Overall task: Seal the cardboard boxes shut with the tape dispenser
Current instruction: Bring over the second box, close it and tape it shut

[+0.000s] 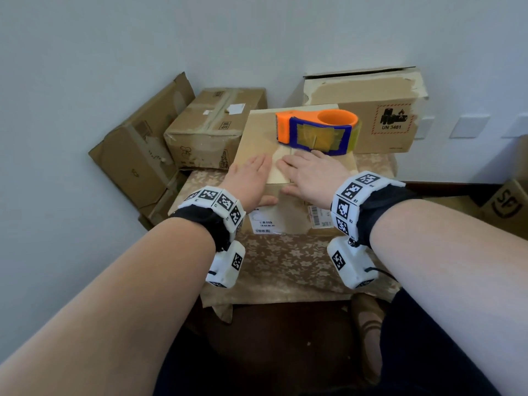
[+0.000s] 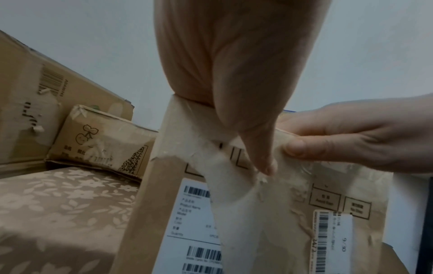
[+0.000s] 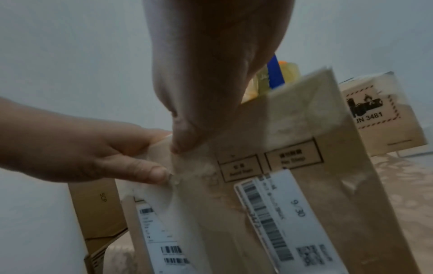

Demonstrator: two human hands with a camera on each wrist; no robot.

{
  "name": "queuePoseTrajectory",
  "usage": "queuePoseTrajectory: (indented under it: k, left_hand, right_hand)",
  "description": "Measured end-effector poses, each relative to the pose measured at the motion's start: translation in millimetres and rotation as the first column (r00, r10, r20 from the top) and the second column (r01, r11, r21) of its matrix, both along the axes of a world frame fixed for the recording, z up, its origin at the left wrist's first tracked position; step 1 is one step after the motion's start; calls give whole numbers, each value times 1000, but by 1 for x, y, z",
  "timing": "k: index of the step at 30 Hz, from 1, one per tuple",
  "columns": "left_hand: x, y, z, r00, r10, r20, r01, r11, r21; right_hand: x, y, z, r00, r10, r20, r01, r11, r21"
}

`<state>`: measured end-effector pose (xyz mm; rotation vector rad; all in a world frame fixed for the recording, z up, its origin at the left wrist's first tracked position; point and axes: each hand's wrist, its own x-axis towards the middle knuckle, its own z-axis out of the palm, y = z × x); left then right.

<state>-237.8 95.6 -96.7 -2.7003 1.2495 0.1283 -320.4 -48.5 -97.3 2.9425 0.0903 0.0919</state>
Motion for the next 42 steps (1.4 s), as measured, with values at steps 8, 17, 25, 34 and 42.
queuePoseTrajectory:
  k: [8,17,25,34,42]
  left_hand:
    - [5,2,-8,999,-9,37,11,999,-45]
    - [8,2,-12,999,-8,33,10,998,-61]
    - [7,1,-13,1000,5,22,-4,999,-54]
    - [8,1,-10,1000,16,4,-16,999,-43]
    - [7,2,-4,998,1,-67,-6,997,-82]
  right_hand:
    - [0,-13,-15,999,30,-11,-29,995,95]
    - [-21,-36,-12,999,28,-45,-28,1000,4]
    - [-38,-54,-14,999,4,-39,-6,999,-35]
    - [-56,-74,-10,997,-43,-62,40,998,-57]
    - [-68,-84,4,993,-69,-97,63,996,-60]
